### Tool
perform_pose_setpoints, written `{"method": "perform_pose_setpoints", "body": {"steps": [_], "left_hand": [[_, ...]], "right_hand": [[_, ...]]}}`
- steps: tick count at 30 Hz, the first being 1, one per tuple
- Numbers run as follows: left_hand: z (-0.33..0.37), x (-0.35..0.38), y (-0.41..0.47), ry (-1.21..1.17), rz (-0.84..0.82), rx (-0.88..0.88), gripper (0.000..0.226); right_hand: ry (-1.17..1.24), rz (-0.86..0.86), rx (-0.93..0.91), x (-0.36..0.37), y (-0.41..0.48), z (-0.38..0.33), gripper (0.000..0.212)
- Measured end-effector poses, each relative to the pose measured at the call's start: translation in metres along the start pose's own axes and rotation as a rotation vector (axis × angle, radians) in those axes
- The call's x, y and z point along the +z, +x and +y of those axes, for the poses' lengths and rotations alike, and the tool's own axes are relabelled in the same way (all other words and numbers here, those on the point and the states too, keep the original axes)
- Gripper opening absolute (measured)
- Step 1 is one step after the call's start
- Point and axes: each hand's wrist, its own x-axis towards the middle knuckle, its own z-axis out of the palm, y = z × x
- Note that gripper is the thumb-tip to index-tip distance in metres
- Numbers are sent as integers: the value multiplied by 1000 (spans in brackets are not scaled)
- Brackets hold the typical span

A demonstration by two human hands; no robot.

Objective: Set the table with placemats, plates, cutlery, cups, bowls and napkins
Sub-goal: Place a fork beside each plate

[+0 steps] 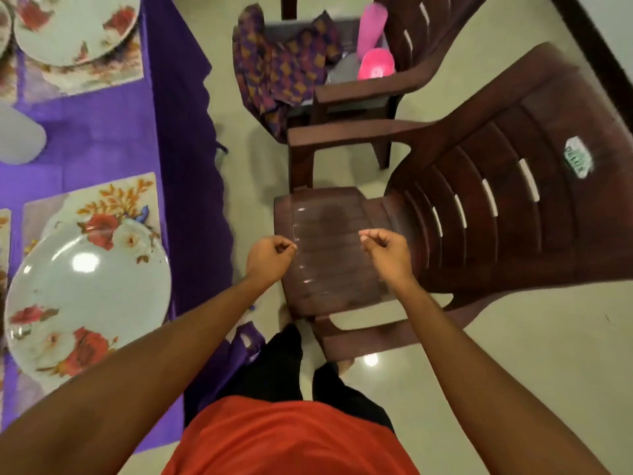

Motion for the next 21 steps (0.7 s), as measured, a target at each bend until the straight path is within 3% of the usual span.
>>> {"method": "perform_pose_setpoints", "body": {"steps": [5,10,21], "left_hand": [[36,-24,97,24,30,64,12],[76,-43,222,38,75,111,15],[109,-35,468,136,55,355,15]], "right_hand": [[-79,-36,-66,13,93,-45,12],[-339,-18,-151,30,222,-97,16],[-924,213,-347,45,444,-149,44]]}}
